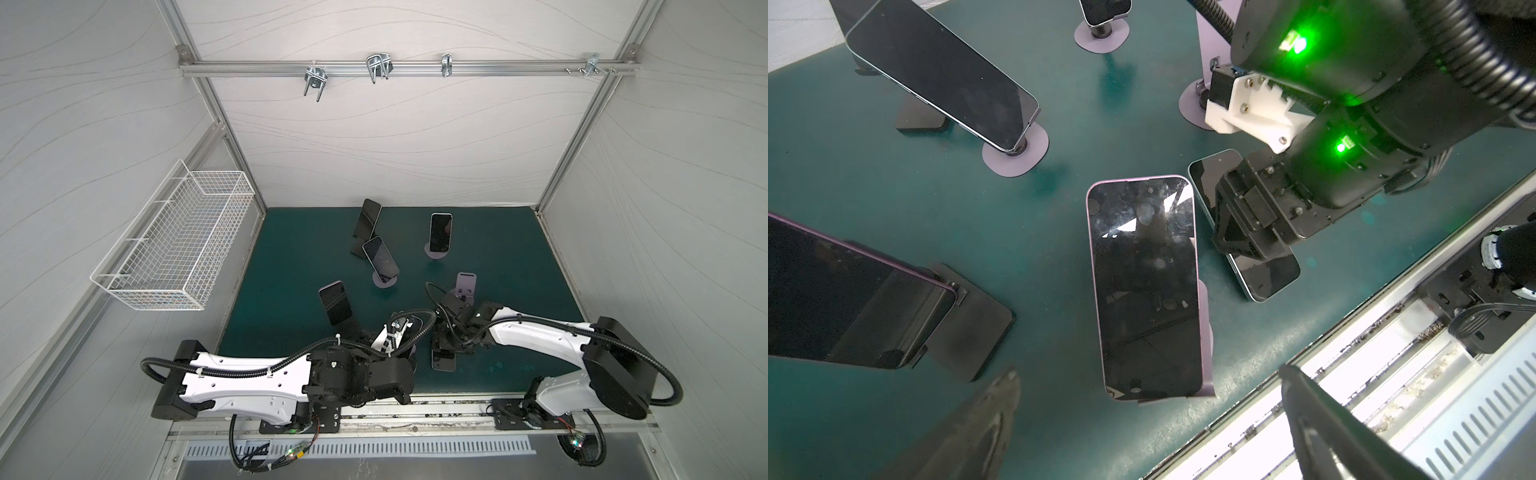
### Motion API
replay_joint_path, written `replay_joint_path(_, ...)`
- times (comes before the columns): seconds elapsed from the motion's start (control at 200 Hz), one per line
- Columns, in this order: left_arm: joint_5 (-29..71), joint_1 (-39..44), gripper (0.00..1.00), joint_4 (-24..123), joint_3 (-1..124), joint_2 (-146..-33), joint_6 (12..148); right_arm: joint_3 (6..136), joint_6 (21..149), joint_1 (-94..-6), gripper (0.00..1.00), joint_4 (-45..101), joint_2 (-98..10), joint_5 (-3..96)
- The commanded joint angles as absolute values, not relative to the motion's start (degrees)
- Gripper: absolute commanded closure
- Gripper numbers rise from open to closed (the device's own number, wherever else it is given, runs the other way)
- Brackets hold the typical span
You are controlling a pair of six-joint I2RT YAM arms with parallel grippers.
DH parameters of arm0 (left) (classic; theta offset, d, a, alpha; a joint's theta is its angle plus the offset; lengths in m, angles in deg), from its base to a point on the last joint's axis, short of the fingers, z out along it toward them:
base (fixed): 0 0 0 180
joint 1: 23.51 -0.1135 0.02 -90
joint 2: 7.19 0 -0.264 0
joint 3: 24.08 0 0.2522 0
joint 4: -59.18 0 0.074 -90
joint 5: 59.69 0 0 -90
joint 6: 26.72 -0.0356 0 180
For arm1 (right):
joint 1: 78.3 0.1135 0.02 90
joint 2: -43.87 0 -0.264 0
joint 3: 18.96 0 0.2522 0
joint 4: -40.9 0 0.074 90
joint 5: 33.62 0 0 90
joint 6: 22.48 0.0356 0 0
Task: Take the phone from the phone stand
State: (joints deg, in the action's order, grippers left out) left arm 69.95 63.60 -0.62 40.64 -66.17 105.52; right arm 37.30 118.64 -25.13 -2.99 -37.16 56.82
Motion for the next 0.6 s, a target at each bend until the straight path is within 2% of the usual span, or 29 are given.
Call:
replay_joint_path(0.0, 71.18, 63.85, 0.01, -0.11, 41.74, -65.93, 107.12, 36.10, 119.12, -25.24, 0.53, -2.34, -37.91, 56.68)
replay_joint_path(0.59, 71.53, 63.81, 0.01, -0.78, 41.27, -63.63, 108.52, 33.87, 119.45, -25.37, 0.48, 0.32, -40.63, 56.10)
